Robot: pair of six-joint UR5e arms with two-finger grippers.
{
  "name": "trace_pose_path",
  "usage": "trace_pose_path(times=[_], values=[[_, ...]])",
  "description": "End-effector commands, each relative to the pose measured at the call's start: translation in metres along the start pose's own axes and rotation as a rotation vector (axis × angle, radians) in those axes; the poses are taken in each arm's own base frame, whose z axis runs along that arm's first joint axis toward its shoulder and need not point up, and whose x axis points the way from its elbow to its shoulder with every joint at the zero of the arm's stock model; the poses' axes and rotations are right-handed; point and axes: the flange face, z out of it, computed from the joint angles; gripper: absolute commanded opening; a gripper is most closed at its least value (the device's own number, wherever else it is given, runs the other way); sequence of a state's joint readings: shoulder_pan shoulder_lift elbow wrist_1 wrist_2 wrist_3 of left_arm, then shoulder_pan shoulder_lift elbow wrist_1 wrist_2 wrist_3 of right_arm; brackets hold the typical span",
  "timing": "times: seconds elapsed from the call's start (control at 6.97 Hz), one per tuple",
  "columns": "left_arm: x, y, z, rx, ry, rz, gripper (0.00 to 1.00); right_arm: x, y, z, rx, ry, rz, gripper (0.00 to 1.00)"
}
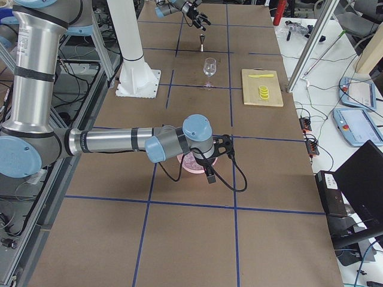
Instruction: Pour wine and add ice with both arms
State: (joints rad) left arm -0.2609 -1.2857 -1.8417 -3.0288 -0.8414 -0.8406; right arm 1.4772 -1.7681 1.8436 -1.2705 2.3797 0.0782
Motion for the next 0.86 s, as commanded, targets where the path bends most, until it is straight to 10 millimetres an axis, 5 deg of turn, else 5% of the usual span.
trace_pose_path(times=[0.0,0.72], values=[[0.023,0.039,-0.009,0.040,-0.041,0.011,1.00,0.001,0.000,0.001,-0.002,0.001,0.002,1.00],[0.027,0.098,0.025,0.014,-0.069,0.015,0.99,0.003,0.000,0.003,-0.005,0.001,0.004,1.00]])
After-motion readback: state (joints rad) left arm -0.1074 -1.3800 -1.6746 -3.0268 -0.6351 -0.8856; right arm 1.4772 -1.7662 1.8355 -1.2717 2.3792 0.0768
